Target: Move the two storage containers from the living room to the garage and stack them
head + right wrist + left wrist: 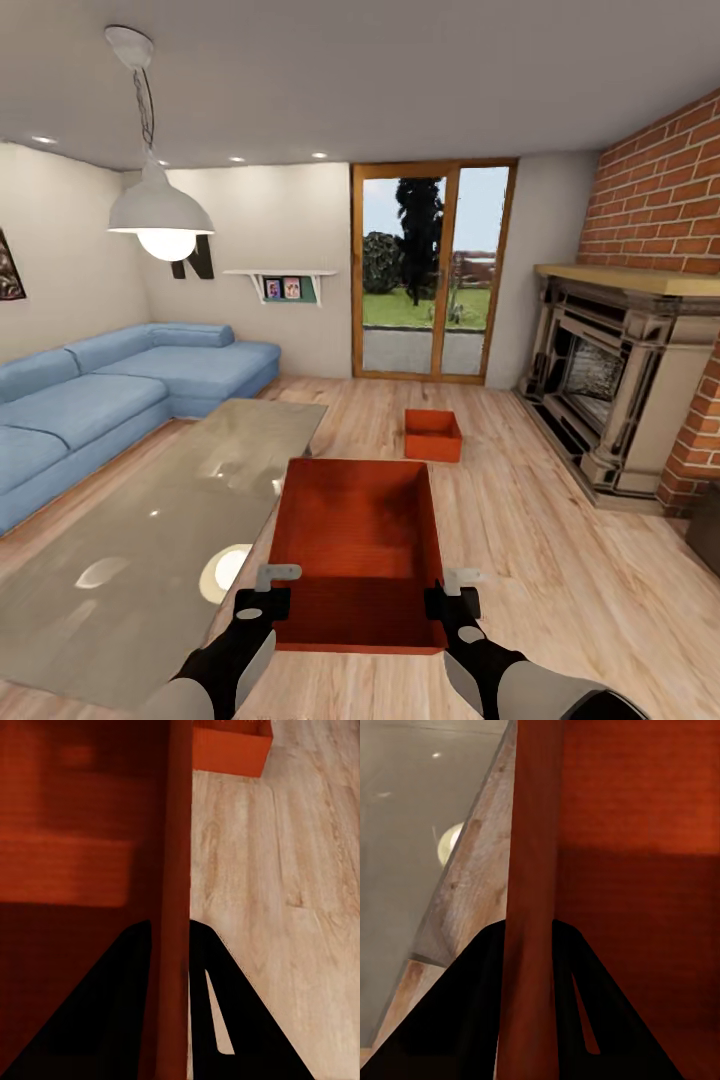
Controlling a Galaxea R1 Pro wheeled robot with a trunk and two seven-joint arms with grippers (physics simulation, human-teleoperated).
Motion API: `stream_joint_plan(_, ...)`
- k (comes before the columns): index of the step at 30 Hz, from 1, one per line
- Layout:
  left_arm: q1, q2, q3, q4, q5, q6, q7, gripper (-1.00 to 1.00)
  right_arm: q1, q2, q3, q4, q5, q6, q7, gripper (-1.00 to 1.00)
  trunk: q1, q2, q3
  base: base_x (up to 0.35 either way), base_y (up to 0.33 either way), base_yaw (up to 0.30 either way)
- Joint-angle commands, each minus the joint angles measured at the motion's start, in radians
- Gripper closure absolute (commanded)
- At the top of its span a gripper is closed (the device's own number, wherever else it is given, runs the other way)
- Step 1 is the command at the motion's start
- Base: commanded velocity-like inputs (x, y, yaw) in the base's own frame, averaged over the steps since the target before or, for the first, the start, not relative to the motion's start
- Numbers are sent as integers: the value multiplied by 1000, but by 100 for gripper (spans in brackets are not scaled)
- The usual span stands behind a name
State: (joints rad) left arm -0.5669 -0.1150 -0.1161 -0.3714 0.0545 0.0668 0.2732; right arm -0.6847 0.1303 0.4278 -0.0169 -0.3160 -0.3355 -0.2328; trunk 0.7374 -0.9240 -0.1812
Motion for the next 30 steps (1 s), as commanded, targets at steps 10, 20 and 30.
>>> stream_joint_plan(10, -1, 2, 71, 0, 4, 8, 26, 100, -1, 0, -49, -3, 2, -11, -3, 100, 0, -1, 3, 0, 0, 300)
stream_joint_plan(20, -1, 2, 71, 0, 4, 8, 26, 100, -1, 0, -49, -3, 2, -11, -3, 100, 0, -1, 7, 0, 0, 300)
stream_joint_plan(30, -1, 2, 72, 0, 4, 8, 26, 100, -1, -1, -49, -3, 3, -11, -1, 100, 0, -1, 11, 0, 0, 300)
